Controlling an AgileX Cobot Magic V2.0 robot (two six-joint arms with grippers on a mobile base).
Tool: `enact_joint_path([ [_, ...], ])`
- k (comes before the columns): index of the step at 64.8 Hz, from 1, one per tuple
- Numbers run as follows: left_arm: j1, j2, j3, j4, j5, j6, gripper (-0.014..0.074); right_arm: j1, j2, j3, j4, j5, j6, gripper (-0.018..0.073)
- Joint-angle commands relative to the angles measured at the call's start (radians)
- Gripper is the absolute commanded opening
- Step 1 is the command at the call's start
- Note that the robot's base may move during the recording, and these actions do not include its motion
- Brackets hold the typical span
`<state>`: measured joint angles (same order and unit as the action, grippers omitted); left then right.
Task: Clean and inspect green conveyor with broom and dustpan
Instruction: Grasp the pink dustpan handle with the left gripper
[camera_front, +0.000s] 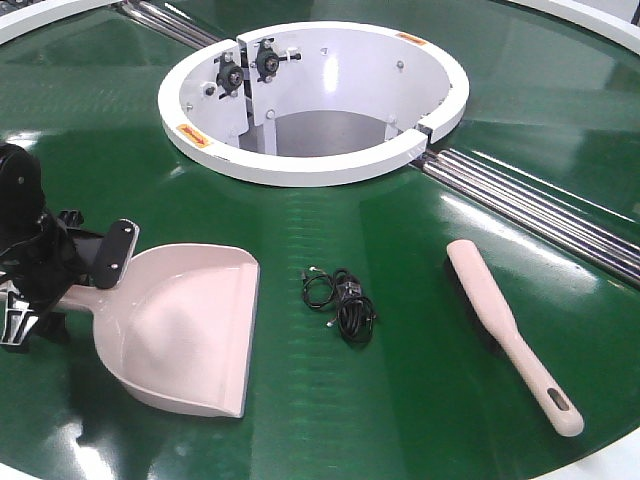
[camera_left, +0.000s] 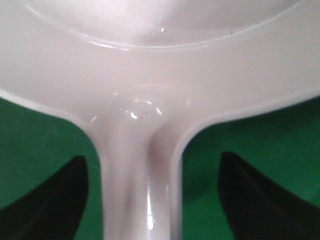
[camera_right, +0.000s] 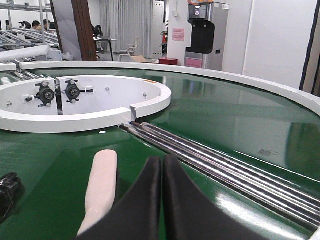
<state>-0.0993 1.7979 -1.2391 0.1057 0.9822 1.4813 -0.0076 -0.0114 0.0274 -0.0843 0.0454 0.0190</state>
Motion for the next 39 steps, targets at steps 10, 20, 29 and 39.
enact_joint_path([
  [10, -0.007, -0.04, -0.027, 0.004, -0.031, -0.003, 0.0151, 0.0, -0.011, 0.004, -0.002, -0.07, -0.005, -0.0008],
  [20, -0.008, -0.044, -0.027, 0.004, 0.004, -0.006, -0.0009, 0.0, -0.011, 0.004, -0.002, -0.07, -0.005, -0.0008],
  [29, -0.022, -0.058, -0.028, 0.013, 0.026, -0.015, -0.0008, 0.0, -0.011, 0.004, -0.002, -0.07, -0.005, -0.0008],
  [39, -0.046, -0.073, -0.065, 0.013, 0.051, -0.061, -0.0008, 0.0, -0.011, 0.004, -0.002, -0.07, -0.005, -0.0008],
])
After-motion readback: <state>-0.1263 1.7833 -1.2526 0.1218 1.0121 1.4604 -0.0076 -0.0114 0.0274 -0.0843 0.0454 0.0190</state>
